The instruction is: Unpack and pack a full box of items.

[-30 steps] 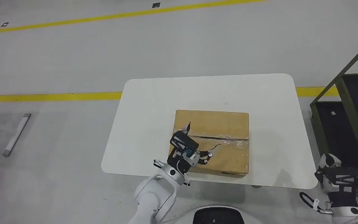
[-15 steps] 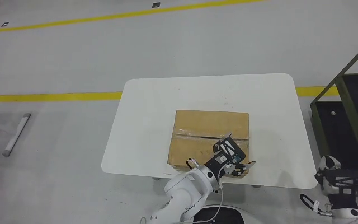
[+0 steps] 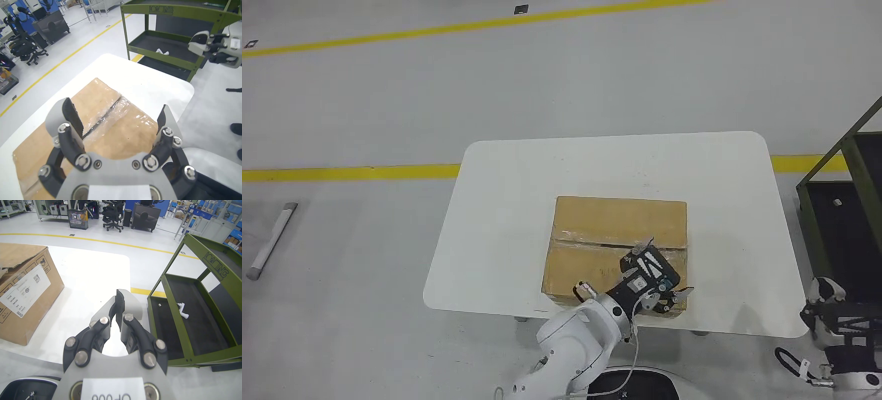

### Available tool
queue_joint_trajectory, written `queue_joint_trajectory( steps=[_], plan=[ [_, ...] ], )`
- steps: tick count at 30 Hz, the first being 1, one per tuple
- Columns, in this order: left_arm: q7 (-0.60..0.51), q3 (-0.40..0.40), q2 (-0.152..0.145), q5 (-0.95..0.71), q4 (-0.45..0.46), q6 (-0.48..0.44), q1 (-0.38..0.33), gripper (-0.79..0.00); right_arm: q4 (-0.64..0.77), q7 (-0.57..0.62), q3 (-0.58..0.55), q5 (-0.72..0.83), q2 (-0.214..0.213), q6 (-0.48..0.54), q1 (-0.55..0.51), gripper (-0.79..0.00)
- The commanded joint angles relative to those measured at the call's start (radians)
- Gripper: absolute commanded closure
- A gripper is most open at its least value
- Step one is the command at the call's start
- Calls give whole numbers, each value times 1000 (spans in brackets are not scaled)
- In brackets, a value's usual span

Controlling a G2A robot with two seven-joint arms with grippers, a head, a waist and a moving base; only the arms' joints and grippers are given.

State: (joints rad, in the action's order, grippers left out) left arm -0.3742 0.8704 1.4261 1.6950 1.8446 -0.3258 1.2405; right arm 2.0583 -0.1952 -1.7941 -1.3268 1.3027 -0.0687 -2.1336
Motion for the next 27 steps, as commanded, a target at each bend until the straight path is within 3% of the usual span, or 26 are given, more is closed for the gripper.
queue_joint_trajectory(
  steps=[1, 3, 10, 16, 18, 20, 27],
  plan=[
    [-18, -22, 4, 43, -13, 13, -22, -785, 0, 2, 1, -4, 1, 1, 2, 0],
    [-59, -50, 12, 71, -37, 25, -49, -785, 0, 1, 1, -8, 1, 4, 4, 0],
    [-172, -95, 31, 127, -88, 53, -110, -662, -1, 5, -1, -11, 5, 2, 4, 0],
    [-231, -108, 39, 171, -110, 45, -132, -480, 0, 7, -1, -12, 8, 1, 2, 0],
    [-241, -111, 40, 182, -113, 42, -132, -474, 1, 6, 1, -12, 9, 4, 2, 0],
    [-244, -110, 41, 185, -115, 39, -130, -382, 1, 8, 4, -15, 10, 5, 3, 0],
    [-244, -103, 43, 204, -114, 37, -120, -231, 6, 21, 17, -10, 13, 22, 8, 0]
  ],
)
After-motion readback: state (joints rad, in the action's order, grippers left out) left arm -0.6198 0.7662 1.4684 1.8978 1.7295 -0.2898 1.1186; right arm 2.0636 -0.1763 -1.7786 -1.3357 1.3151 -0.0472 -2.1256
